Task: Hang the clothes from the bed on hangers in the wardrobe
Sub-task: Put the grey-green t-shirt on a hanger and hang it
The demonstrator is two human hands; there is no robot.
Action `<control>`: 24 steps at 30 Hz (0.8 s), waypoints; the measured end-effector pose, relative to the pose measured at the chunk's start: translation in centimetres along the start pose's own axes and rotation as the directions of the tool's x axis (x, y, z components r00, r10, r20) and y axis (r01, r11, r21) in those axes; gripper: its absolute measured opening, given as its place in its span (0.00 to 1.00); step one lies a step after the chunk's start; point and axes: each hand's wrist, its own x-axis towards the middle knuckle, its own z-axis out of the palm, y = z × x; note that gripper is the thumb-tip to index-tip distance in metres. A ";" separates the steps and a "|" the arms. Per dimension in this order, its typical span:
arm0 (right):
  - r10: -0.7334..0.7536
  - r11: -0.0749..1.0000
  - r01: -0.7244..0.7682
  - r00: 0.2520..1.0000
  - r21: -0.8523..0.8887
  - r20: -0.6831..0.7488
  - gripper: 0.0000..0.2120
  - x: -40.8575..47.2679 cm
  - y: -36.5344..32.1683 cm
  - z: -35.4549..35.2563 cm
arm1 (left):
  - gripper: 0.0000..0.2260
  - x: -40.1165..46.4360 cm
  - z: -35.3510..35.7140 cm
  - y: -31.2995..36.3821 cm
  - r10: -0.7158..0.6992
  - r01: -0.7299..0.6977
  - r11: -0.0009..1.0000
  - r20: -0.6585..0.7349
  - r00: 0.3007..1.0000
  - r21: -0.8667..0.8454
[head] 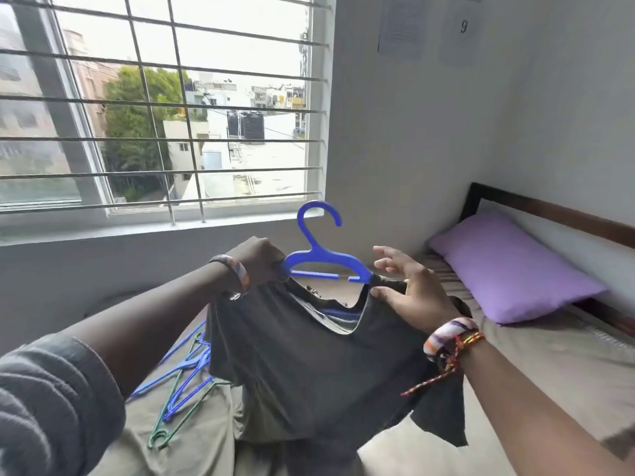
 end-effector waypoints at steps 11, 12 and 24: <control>0.067 0.988 -0.064 0.998 0.143 -0.014 0.13 -1.9 3.9 -5.5 | 0.13 -0.3 0.8 -8.4 0.086 -0.085 0.996 -0.061 0.994 0.014; 0.049 0.983 -0.048 0.999 0.178 -0.003 0.13 -1.6 4.1 -5.5 | 0.13 -0.6 0.3 -8.6 0.054 -0.051 0.996 -0.042 0.998 0.073; 0.041 0.958 0.018 0.979 0.285 -0.198 0.10 2.0 -1.1 -2.8 | 0.07 0.9 0.2 -1.8 -0.064 -0.059 0.836 -0.204 0.977 -0.545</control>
